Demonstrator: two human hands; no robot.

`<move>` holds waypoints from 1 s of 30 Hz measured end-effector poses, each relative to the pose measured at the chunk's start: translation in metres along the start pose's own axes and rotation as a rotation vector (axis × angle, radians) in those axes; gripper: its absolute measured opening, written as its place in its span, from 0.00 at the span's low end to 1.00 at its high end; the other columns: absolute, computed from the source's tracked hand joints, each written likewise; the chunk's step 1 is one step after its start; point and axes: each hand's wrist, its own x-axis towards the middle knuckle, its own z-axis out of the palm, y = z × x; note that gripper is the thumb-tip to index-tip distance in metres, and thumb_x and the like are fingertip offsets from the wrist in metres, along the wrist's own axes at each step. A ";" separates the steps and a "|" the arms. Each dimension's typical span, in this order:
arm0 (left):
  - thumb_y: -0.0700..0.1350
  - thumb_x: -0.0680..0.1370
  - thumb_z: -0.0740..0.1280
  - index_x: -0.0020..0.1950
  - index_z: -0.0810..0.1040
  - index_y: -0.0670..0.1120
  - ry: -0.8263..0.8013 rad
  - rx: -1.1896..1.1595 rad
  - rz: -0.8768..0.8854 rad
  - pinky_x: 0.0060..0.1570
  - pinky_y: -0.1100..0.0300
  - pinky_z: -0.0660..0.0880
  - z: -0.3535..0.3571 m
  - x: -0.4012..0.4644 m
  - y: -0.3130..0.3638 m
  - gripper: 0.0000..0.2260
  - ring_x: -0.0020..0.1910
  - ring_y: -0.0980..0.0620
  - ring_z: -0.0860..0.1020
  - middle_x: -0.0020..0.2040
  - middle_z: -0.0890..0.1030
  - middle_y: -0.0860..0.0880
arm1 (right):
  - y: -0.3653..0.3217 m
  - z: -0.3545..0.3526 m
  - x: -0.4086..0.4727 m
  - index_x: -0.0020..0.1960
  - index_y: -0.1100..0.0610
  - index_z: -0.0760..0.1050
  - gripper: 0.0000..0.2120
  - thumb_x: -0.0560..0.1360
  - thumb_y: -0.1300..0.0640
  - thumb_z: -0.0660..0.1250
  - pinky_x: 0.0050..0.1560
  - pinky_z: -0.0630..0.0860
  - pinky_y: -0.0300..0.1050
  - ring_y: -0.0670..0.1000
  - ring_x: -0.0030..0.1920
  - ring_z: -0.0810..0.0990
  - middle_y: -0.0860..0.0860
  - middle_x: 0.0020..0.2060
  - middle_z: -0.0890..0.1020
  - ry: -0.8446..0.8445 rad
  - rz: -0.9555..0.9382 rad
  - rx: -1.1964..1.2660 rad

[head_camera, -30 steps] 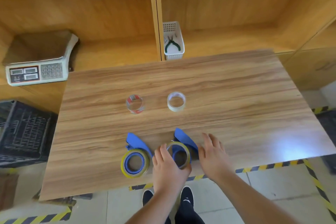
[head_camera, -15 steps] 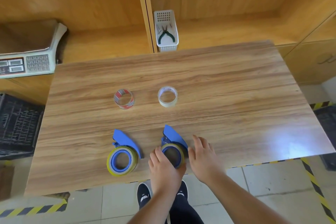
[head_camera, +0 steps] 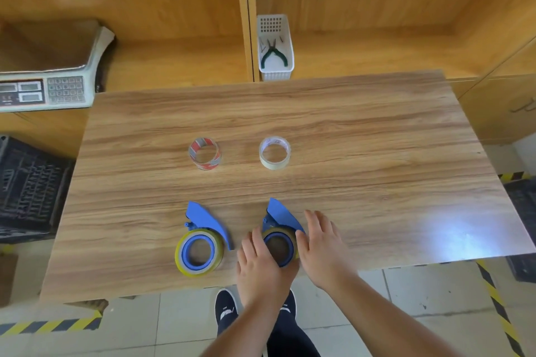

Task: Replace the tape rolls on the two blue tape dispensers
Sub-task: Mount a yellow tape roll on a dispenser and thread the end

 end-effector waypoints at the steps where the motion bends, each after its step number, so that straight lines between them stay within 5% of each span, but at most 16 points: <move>1: 0.72 0.63 0.71 0.77 0.64 0.49 0.012 0.008 0.033 0.62 0.51 0.75 -0.006 -0.001 -0.003 0.49 0.68 0.46 0.73 0.70 0.72 0.50 | -0.006 0.001 0.001 0.79 0.51 0.57 0.27 0.83 0.46 0.56 0.70 0.69 0.52 0.53 0.75 0.64 0.49 0.75 0.66 0.025 -0.014 -0.002; 7: 0.68 0.65 0.73 0.73 0.68 0.50 0.069 0.108 0.185 0.58 0.51 0.78 -0.052 0.005 -0.059 0.41 0.65 0.47 0.77 0.68 0.75 0.50 | -0.062 0.010 0.007 0.79 0.51 0.56 0.28 0.82 0.48 0.58 0.68 0.71 0.51 0.55 0.73 0.67 0.50 0.76 0.63 0.067 -0.174 0.039; 12: 0.70 0.70 0.67 0.81 0.57 0.55 0.050 0.143 0.009 0.67 0.48 0.71 -0.098 0.026 -0.119 0.44 0.77 0.46 0.63 0.80 0.61 0.50 | -0.110 0.032 0.009 0.82 0.50 0.49 0.32 0.83 0.45 0.57 0.75 0.65 0.53 0.55 0.80 0.56 0.52 0.81 0.55 -0.041 -0.188 0.064; 17: 0.70 0.72 0.66 0.81 0.50 0.56 -0.012 0.107 -0.092 0.71 0.47 0.67 -0.120 0.046 -0.153 0.44 0.79 0.46 0.58 0.83 0.54 0.51 | -0.143 0.062 0.011 0.82 0.52 0.47 0.36 0.81 0.43 0.60 0.73 0.68 0.54 0.55 0.77 0.61 0.51 0.79 0.60 -0.148 -0.146 0.059; 27: 0.60 0.76 0.70 0.75 0.64 0.49 -0.238 -0.188 -0.212 0.55 0.50 0.77 -0.106 0.078 -0.169 0.32 0.65 0.44 0.76 0.70 0.70 0.49 | -0.163 0.100 0.023 0.82 0.53 0.50 0.40 0.78 0.43 0.66 0.70 0.70 0.53 0.58 0.74 0.68 0.54 0.77 0.65 -0.266 0.068 0.043; 30: 0.56 0.78 0.70 0.72 0.69 0.49 -0.298 -0.224 -0.244 0.48 0.57 0.72 -0.104 0.085 -0.165 0.25 0.59 0.47 0.79 0.67 0.72 0.50 | -0.162 0.105 0.025 0.80 0.53 0.54 0.38 0.77 0.45 0.67 0.67 0.74 0.54 0.58 0.71 0.71 0.54 0.74 0.68 -0.282 0.103 0.049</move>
